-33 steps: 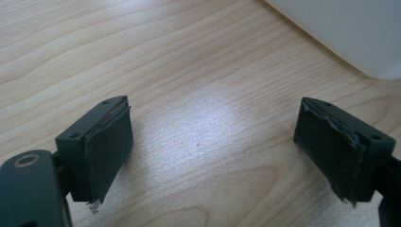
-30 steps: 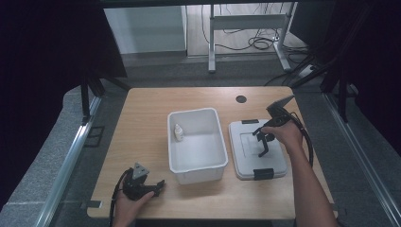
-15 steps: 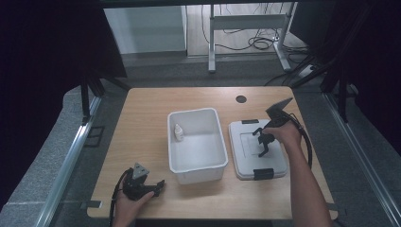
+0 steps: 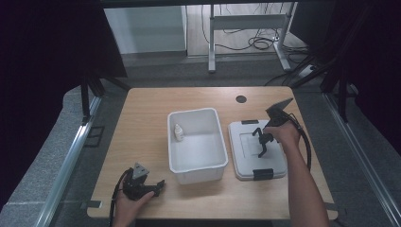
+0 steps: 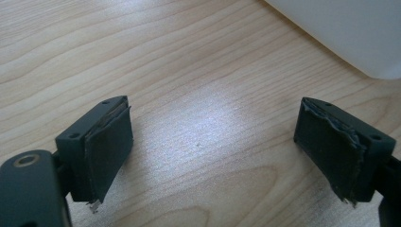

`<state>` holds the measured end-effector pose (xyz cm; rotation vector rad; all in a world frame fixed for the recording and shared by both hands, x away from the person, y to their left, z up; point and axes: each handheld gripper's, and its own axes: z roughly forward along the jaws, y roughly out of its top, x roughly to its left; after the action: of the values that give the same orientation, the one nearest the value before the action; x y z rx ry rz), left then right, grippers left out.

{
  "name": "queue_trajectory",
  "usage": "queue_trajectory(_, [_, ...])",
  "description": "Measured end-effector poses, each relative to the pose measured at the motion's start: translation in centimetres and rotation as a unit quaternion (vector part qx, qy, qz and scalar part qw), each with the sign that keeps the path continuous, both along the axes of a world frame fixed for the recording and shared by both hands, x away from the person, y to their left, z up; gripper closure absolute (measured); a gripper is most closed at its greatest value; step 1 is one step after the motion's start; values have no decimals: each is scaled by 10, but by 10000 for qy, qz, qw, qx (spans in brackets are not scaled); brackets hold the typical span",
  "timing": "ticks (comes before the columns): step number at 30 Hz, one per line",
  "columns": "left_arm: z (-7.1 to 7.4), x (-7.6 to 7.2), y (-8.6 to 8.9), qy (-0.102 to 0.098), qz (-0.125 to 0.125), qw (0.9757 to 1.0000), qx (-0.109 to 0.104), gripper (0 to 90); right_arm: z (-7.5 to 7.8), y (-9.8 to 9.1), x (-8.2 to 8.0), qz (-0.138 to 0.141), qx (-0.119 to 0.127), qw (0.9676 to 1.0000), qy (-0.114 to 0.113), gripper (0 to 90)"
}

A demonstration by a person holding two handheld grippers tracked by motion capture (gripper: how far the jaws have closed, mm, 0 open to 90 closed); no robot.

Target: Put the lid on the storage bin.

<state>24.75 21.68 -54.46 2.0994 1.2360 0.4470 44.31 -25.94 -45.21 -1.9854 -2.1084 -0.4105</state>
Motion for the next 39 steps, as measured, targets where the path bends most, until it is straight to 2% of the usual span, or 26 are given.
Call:
queue_trajectory(3, [0,0,0,1,0,10000,1,123,6,-1,-2,-65,15,10000,-33,853])
queue_trajectory(8, [0,0,0,1,0,10000,2,123,24,-9,-6,-188,302,9993,-142,854])
queue_trajectory(12, [0,0,0,2,0,10000,2,122,38,-12,-10,-193,286,9991,-248,854])
queue_trajectory(20, [0,0,0,-5,13,10000,-11,122,54,-17,-17,-193,476,9982,-300,854])
queue_trajectory(26, [0,0,0,-11,3,10000,-1,122,68,-19,-21,-162,470,9980,-379,854])
queue_trajectory(30, [0,0,0,-9,2,10000,-1,122,74,-19,-23,-134,530,9975,-445,854])
queue_trajectory(37, [0,0,0,-9,1,10000,-2,123,77,-17,-24,-110,582,9974,-422,854])
queue_trajectory(39, [0,0,0,-9,1,10000,-1,122,79,-17,-24,-95,660,9969,-428,854])
